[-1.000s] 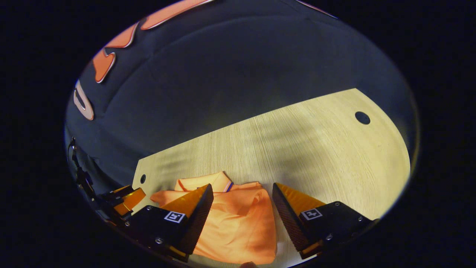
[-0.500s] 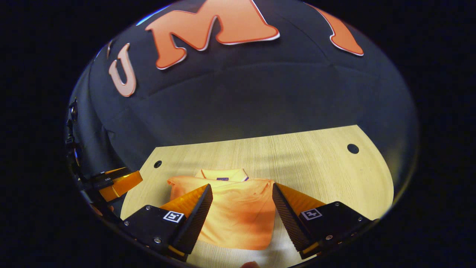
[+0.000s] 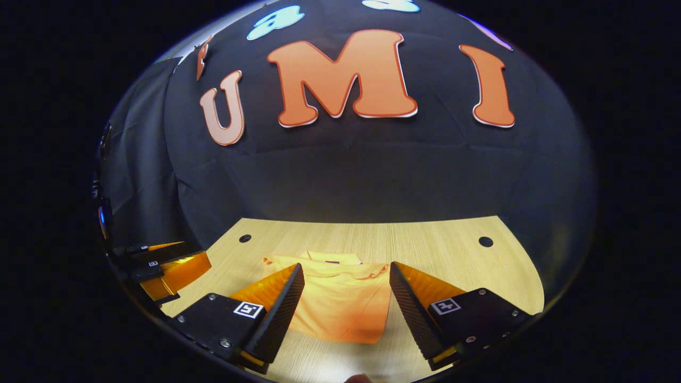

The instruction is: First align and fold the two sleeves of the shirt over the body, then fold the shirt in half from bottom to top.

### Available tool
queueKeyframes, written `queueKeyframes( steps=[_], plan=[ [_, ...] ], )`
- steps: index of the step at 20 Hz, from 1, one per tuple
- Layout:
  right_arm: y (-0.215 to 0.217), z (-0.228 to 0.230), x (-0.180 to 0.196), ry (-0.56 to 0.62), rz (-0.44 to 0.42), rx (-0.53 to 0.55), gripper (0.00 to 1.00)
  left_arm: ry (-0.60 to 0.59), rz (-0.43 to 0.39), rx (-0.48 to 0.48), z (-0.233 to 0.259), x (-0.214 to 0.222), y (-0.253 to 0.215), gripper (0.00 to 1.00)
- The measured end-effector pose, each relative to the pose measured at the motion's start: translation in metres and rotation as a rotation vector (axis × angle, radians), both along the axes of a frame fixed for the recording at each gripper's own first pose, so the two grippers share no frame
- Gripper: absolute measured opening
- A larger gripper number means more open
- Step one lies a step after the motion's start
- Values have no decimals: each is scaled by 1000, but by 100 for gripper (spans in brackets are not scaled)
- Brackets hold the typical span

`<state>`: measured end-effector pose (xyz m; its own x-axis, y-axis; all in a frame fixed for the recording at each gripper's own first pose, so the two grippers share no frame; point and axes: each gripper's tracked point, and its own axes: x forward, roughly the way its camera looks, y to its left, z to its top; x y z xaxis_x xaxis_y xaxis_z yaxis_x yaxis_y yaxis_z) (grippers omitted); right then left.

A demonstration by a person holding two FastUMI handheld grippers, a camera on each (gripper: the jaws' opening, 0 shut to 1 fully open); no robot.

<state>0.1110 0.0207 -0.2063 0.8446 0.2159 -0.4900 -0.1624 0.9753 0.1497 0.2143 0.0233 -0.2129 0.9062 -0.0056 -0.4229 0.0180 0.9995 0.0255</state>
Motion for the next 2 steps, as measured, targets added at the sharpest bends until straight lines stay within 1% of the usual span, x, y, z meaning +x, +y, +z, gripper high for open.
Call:
queueKeyframes(
  steps=[2],
  plan=[
    [-2,12,-16,-49,-1,-13,98,-42,0,5,8,-6,0,96]
  ],
)
